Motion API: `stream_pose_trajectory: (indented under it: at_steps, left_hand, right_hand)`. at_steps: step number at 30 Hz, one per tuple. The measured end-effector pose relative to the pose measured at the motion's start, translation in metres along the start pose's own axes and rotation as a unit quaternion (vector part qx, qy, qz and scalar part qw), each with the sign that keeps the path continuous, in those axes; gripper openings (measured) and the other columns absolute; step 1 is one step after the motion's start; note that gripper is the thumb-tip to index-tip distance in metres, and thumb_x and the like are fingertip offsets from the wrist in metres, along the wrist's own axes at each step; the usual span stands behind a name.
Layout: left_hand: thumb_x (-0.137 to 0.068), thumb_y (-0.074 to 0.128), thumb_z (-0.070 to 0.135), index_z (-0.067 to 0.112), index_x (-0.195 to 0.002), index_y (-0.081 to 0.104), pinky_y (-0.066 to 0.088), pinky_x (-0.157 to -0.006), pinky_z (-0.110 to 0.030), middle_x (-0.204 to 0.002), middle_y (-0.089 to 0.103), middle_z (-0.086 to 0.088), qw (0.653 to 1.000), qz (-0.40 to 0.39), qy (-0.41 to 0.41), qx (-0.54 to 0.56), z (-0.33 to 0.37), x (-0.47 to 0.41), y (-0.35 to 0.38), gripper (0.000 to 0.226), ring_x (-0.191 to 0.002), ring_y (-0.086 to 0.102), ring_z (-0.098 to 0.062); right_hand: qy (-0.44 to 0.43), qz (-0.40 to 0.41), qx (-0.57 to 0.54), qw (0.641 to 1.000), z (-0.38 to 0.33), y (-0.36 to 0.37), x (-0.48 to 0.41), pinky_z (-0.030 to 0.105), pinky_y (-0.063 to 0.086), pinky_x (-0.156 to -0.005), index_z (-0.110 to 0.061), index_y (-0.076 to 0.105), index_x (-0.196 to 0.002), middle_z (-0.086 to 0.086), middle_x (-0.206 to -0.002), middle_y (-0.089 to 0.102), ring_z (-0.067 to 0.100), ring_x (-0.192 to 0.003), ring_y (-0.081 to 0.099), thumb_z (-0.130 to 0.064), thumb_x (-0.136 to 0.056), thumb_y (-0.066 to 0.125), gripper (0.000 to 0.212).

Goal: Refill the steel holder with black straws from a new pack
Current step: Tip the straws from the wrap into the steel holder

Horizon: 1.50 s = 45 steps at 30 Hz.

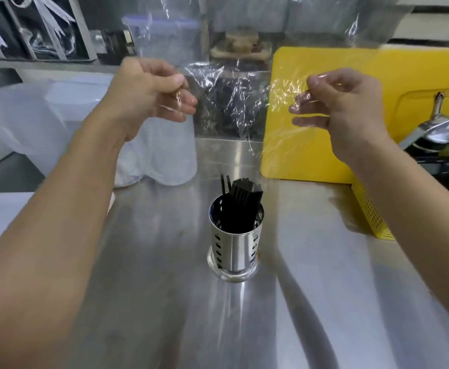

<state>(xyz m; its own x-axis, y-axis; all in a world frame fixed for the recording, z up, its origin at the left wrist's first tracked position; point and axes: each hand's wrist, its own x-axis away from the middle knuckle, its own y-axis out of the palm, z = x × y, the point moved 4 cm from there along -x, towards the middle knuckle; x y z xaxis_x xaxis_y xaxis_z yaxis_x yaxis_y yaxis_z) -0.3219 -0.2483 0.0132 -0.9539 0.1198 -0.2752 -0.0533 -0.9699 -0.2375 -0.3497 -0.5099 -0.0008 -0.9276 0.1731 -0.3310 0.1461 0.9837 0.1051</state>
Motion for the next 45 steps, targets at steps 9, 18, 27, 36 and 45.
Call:
stream_pose_trajectory:
  at_steps: [9, 18, 27, 36, 45]
  left_hand:
    - [-0.088, 0.055, 0.007, 0.010, -0.079, 0.057, 0.058, -0.057, -0.032, -0.063, 0.073, -0.003, 0.999, -0.031, 0.026, 0.015, 0.016, -0.006, 0.003, 0.010, -0.059, 0.070, -0.018]
    - [-0.086, 0.060, 0.010, 0.008, -0.085, 0.057, 0.058, -0.055, -0.032, -0.062, 0.072, -0.003, 0.998, -0.015, 0.051, 0.017, 0.018, -0.003, 0.004, 0.003, -0.058, 0.070, -0.019]
    - [-0.088, 0.055, 0.004, 0.008, -0.077, 0.058, 0.055, -0.045, -0.025, -0.054, 0.069, -0.004, 0.995, -0.074, -0.036, 0.060, 0.025, -0.008, 0.076, 0.012, -0.050, 0.067, -0.015]
    - [-0.090, 0.052, 0.002, 0.004, -0.083, 0.055, 0.056, -0.050, -0.030, -0.061, 0.067, -0.010, 0.975, -0.136, -0.151, 0.093, -0.022, 0.025, 0.182, 0.008, -0.049, 0.066, -0.016]
    - [-0.083, 0.065, 0.034, 0.014, -0.086, 0.069, 0.050, -0.070, -0.023, -0.083, 0.065, -0.002, 0.933, -0.148, -0.326, 0.040, -0.114, 0.115, 0.272, 0.021, -0.081, 0.059, -0.019]
  right_hand:
    - [-0.011, 0.029, -0.005, 1.000, -0.012, -0.006, -0.006, 0.033, 0.055, -0.053, -0.010, 0.053, -0.076, 0.006, -0.063, 0.059, 0.017, -0.053, 0.066, -0.009, -0.090, 0.057, 0.014]
    - [-0.023, 0.028, 0.003, 0.999, -0.015, -0.013, -0.006, 0.034, 0.056, -0.053, -0.008, 0.054, -0.080, 0.006, -0.064, 0.060, 0.018, -0.054, 0.067, -0.010, -0.089, 0.058, 0.010]
    - [0.009, 0.096, -0.010, 0.995, -0.016, -0.072, -0.005, 0.029, 0.054, -0.046, -0.012, 0.053, -0.076, -0.004, -0.048, 0.061, 0.016, -0.044, 0.063, -0.007, -0.088, 0.058, 0.014]
    - [0.120, 0.176, 0.038, 0.976, 0.033, -0.167, 0.046, 0.025, 0.051, -0.038, -0.010, 0.051, -0.073, 0.006, -0.058, 0.055, 0.012, -0.035, 0.057, -0.004, -0.089, 0.056, 0.017]
    - [0.324, 0.134, 0.157, 0.924, 0.118, -0.247, 0.132, 0.018, 0.044, -0.034, -0.008, 0.055, -0.069, 0.011, -0.063, 0.060, 0.010, -0.035, 0.058, 0.005, -0.086, 0.054, 0.021]
